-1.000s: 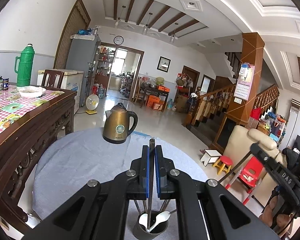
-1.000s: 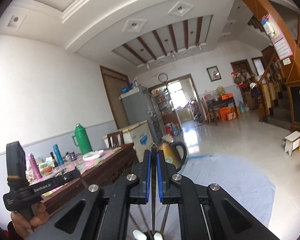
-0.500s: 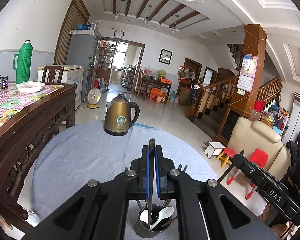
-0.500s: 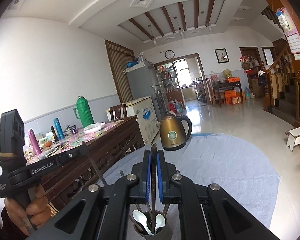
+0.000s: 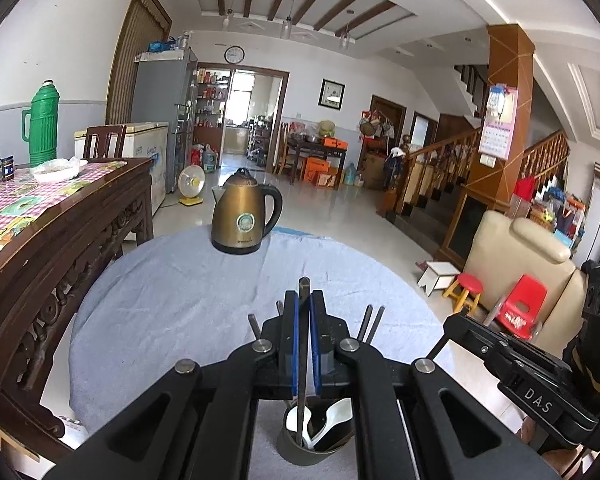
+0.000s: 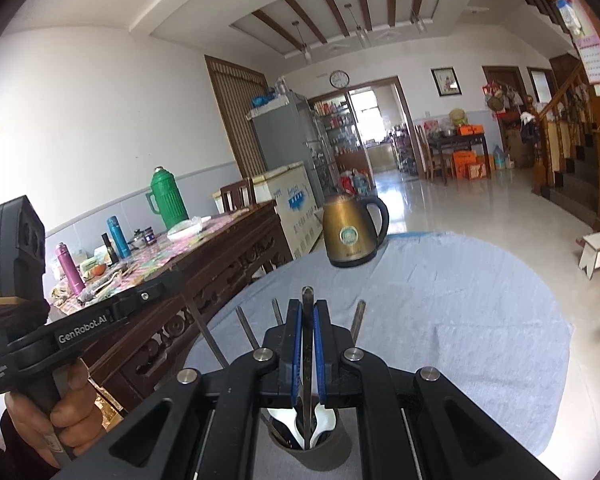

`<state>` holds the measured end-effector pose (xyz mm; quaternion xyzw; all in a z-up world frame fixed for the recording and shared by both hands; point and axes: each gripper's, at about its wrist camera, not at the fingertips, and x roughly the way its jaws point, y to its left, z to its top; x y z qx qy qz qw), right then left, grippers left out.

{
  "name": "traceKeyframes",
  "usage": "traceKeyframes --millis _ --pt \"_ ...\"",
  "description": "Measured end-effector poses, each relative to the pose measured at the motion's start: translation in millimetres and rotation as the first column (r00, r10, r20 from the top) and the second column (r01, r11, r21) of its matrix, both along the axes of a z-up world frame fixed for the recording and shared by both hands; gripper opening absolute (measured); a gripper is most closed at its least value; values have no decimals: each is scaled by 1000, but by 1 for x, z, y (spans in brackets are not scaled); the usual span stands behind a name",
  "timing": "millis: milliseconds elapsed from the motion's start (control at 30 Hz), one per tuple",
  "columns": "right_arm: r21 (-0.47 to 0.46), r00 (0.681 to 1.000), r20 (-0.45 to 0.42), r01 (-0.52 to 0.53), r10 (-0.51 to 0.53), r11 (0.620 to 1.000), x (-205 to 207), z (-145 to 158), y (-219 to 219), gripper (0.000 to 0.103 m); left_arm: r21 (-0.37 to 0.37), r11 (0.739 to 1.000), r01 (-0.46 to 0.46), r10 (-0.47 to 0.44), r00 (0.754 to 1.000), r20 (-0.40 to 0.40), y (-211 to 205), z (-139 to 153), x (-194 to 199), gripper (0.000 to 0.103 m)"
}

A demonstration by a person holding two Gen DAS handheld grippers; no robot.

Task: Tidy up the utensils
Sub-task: 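Hold the chopsticks in the cup with both tools, pushing them down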

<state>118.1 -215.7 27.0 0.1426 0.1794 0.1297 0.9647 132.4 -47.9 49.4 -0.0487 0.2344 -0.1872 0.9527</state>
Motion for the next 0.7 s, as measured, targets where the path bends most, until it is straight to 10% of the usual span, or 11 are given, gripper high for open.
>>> traceKeyframes --millis 700 --pt "36 995 -97 -11 14 999 18 -28 1 7 61 998 -19 23 998 -56 -4 -20 9 5"
